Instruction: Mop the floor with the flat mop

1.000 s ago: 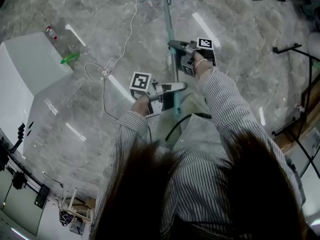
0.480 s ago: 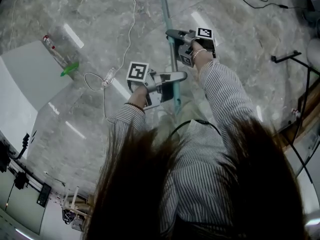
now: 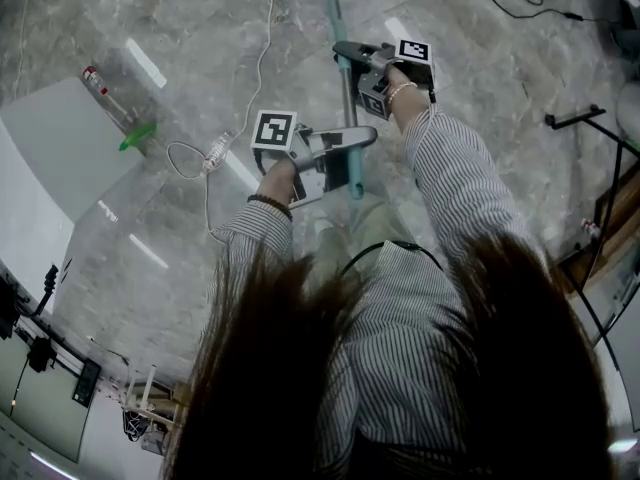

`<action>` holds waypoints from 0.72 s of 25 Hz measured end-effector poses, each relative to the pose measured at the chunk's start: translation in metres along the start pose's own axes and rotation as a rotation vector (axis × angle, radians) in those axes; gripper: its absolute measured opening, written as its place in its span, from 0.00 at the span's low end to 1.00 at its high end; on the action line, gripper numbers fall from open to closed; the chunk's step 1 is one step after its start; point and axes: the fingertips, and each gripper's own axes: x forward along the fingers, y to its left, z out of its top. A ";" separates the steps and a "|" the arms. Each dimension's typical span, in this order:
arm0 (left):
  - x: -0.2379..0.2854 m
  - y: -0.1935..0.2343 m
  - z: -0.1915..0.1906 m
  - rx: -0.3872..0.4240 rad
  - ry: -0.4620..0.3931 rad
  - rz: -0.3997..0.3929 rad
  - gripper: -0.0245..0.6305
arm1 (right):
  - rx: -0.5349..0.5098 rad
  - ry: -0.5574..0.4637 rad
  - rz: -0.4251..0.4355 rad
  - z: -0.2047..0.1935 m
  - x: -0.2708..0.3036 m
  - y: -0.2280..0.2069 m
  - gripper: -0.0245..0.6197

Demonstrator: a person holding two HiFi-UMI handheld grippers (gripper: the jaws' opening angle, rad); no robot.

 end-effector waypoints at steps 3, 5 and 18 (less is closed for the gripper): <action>-0.002 0.004 -0.001 -0.004 -0.020 0.001 0.21 | 0.000 -0.009 0.004 -0.001 0.000 -0.004 0.21; -0.004 0.004 -0.001 -0.006 -0.036 -0.006 0.21 | -0.001 -0.018 0.007 -0.001 0.001 -0.005 0.21; -0.009 0.010 -0.007 -0.008 -0.062 -0.004 0.21 | 0.004 -0.026 0.007 -0.009 0.000 -0.013 0.21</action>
